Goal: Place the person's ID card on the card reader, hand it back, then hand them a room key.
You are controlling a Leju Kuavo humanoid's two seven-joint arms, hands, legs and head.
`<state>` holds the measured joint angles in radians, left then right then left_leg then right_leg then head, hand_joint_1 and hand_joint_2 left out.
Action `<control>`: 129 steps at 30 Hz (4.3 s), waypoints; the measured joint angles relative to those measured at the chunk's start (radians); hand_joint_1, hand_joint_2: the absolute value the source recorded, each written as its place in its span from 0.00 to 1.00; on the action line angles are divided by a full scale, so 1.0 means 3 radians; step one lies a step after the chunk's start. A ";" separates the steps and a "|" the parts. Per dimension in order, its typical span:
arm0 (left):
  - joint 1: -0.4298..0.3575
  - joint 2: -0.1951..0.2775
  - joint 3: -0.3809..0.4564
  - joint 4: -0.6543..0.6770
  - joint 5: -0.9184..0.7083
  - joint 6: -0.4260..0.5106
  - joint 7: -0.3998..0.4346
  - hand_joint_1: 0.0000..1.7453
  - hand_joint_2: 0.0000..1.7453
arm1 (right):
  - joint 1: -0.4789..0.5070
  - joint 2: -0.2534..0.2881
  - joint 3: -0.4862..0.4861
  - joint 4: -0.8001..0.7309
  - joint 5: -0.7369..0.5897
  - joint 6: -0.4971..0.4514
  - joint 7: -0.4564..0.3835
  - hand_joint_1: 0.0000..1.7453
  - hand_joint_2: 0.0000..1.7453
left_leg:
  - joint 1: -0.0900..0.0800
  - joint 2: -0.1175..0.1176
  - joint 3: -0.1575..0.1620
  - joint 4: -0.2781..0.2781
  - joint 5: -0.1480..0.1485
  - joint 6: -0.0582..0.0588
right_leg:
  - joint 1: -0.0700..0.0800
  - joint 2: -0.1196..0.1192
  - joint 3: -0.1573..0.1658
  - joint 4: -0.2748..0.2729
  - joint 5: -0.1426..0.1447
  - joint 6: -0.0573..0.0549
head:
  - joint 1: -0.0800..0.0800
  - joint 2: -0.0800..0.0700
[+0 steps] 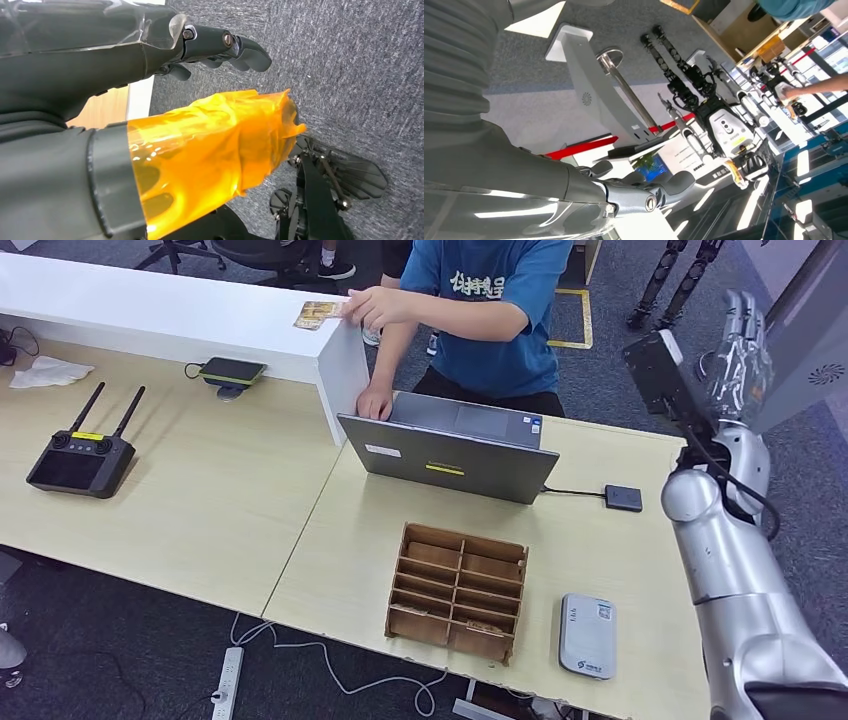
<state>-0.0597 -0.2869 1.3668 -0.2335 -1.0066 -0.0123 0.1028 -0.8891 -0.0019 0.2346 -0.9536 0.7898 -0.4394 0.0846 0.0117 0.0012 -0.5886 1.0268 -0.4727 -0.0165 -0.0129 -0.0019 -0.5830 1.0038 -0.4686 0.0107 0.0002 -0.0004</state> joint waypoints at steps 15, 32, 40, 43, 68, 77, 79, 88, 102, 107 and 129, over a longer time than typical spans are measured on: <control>0.0003 -0.0046 0.0000 0.0000 0.0122 0.0042 -0.0042 0.00 0.00 | 0.0860 -0.0039 0.0005 -0.1104 -0.0015 -0.0112 -0.0151 0.00 1.00 | 0.0000 -0.0001 -0.0001 -0.0001 -0.0002 -0.0001 | 0.0000 0.0000 -0.0001 0.0000 -0.0001 0.0000 | 0.0000 0.0000; 0.0005 -0.0052 0.0011 0.0000 0.0182 0.0055 -0.0053 0.00 0.00 | 0.1433 -0.0106 0.0007 -0.1780 0.0115 -0.0337 -0.0281 0.00 1.00 | 0.0000 -0.0002 -0.0001 -0.0001 -0.0004 -0.0001 | 0.0000 -0.0003 -0.0001 0.0000 -0.0003 0.0000 | 0.0000 0.0000; 0.0007 -0.0065 0.0037 -0.0001 0.0244 0.0073 -0.0076 0.00 0.00 | 0.1973 -0.0164 0.0008 -0.2234 0.0220 -0.0468 -0.0328 0.00 1.00 | 0.0000 0.0000 -0.0002 -0.0002 -0.0007 0.0000 | 0.0000 -0.0001 -0.0001 0.0000 -0.0006 0.0001 | 0.0000 0.0000; 0.0007 -0.0065 0.0038 -0.0001 0.0245 0.0073 -0.0076 0.00 0.00 | 0.2020 -0.0175 0.0008 -0.2303 0.0222 -0.0470 -0.0327 0.00 1.00 | 0.0000 0.0000 -0.0001 -0.0002 -0.0007 0.0000 | 0.0000 -0.0001 -0.0001 0.0000 -0.0006 0.0001 | 0.0000 0.0000; 0.0020 -0.0093 0.0165 -0.0018 0.0471 0.0137 -0.0216 0.00 0.00 | 0.3152 -0.0156 -0.0035 -0.2802 0.0563 -0.0695 -0.0498 0.00 1.00 | 0.0001 -0.0010 -0.0001 -0.0002 -0.0011 0.0000 | 0.0001 -0.0014 0.0003 -0.0001 -0.0017 -0.0002 | 0.0000 0.0000; 0.0026 -0.0099 0.0213 -0.0018 0.0535 0.0168 -0.0268 0.00 0.00 | 0.3727 -0.0023 0.0041 -0.2949 0.0713 -0.0838 -0.0498 0.00 1.00 | 0.0001 -0.0009 0.0001 -0.0004 -0.0016 -0.0006 | 0.0001 -0.0011 0.0004 0.0000 -0.0022 -0.0006 | -0.0001 0.0000; 0.0026 -0.0099 0.0214 -0.0018 0.0535 0.0168 -0.0274 0.00 0.00 | 0.3764 -0.0007 0.0042 -0.2960 0.0713 -0.0838 -0.0498 0.00 1.00 | 0.0001 -0.0009 0.0002 -0.0004 -0.0016 -0.0006 | 0.0001 -0.0011 0.0005 0.0000 -0.0021 -0.0006 | -0.0001 0.0000; 0.0026 -0.0099 0.0215 -0.0018 0.0535 0.0168 -0.0277 0.00 0.00 | 0.3814 0.0026 0.0045 -0.2981 0.0713 -0.0838 -0.0498 0.00 1.00 | 0.0001 -0.0008 0.0004 -0.0004 -0.0016 -0.0006 | 0.0001 -0.0011 0.0006 0.0000 -0.0021 -0.0006 | -0.0001 0.0000; 0.0026 -0.0100 0.0216 -0.0018 0.0561 0.0173 -0.0284 0.00 0.00 | 0.3882 0.0071 0.0050 -0.3005 0.1004 -0.0839 -0.0529 0.00 1.00 | 0.0001 -0.0008 0.0003 -0.0004 -0.0016 -0.0006 | 0.0001 -0.0011 0.0006 0.0000 -0.0022 -0.0006 | -0.0001 0.0000; 0.0026 -0.0100 0.0216 -0.0018 0.0574 0.0178 -0.0287 0.00 0.00 | 0.3902 0.0119 0.0078 -0.2964 0.1296 -0.0838 -0.0478 0.00 1.00 | 0.0001 -0.0008 0.0003 -0.0004 -0.0016 -0.0006 | 0.0001 -0.0011 0.0006 0.0000 -0.0022 -0.0006 | -0.0001 0.0000; 0.0026 -0.0100 0.0216 -0.0018 0.0573 0.0184 -0.0271 0.00 0.00 | 0.3823 0.0225 0.0609 -0.2479 0.2118 -0.0839 0.0005 0.00 1.00 | 0.0002 -0.0007 0.0003 -0.0004 -0.0016 -0.0006 | 0.0002 -0.0011 0.0007 0.0000 -0.0022 -0.0006 | -0.0001 0.0000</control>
<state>-0.0519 -0.3170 1.4317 -0.2388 -0.8347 0.0430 0.0216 0.2579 0.0656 0.4172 -1.6972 1.4254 -0.6911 0.0860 0.0124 -0.0010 -0.5876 1.0256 -0.4775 -0.0184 -0.0125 -0.0052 -0.5809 1.0038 -0.4751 0.0088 0.0000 -0.0004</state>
